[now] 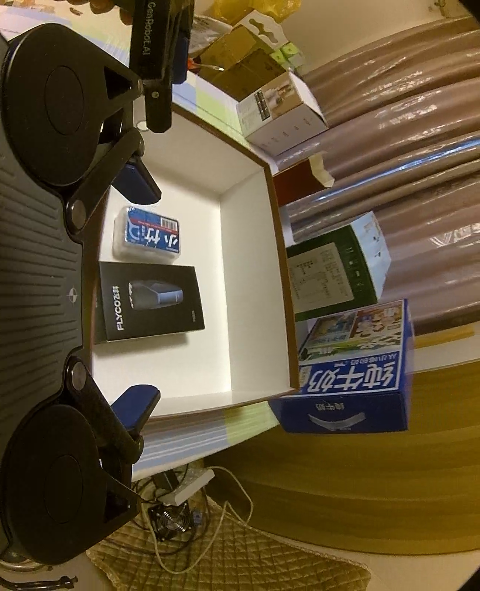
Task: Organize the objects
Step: 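Open both tools and pull them back out of the brown box, then grasp the red candy packet with the right tool while the left tool grasps the knitted sock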
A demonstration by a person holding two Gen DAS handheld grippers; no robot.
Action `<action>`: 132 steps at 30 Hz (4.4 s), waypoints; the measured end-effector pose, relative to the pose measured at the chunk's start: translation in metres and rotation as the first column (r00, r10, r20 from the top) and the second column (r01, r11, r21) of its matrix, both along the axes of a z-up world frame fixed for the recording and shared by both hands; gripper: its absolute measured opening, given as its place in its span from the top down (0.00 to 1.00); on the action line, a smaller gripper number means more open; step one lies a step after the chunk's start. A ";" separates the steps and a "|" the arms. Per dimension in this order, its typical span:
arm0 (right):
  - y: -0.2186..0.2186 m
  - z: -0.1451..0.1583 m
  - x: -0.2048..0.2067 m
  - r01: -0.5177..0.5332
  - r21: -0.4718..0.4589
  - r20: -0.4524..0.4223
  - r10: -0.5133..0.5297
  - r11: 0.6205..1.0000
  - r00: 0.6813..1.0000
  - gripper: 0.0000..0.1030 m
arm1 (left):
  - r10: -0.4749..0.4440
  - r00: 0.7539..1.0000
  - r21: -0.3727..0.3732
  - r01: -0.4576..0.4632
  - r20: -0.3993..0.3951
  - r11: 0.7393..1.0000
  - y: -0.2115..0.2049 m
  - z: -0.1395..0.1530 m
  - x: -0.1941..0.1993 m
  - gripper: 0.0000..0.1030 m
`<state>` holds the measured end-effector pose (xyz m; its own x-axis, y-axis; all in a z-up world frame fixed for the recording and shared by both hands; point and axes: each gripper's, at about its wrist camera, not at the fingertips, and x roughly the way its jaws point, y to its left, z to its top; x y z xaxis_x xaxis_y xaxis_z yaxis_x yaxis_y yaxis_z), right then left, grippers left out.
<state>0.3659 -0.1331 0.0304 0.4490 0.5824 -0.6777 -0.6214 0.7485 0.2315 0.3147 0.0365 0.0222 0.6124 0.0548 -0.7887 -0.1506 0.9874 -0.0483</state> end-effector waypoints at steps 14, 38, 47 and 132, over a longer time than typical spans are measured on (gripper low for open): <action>-0.025 0.017 -0.048 0.010 0.019 0.004 -0.010 1.000 1.000 0.02 | 0.016 0.997 -0.052 -0.012 0.070 0.999 -0.009 0.027 -0.072 0.14; -0.049 0.012 -0.104 0.032 -0.015 -0.023 -0.032 0.999 0.999 0.02 | 0.052 0.997 -0.047 -0.050 0.052 0.998 -0.011 0.016 -0.151 0.14; -0.062 -0.013 -0.114 0.052 -0.117 -0.059 -0.059 0.992 0.997 0.02 | 0.054 0.998 -0.030 -0.053 0.028 0.998 -0.007 0.002 -0.171 0.14; -0.109 -0.108 -0.081 0.092 -0.199 -0.117 -0.117 0.976 0.986 0.61 | 0.021 0.988 0.038 -0.015 -0.154 0.999 0.012 -0.131 -0.134 0.68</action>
<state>0.2852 -0.2417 -0.0779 0.4029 0.3900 -0.8280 -0.5120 0.8459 0.1493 0.1811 0.0482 -0.1091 0.4824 0.0955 -0.8707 -0.1715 0.9851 0.0130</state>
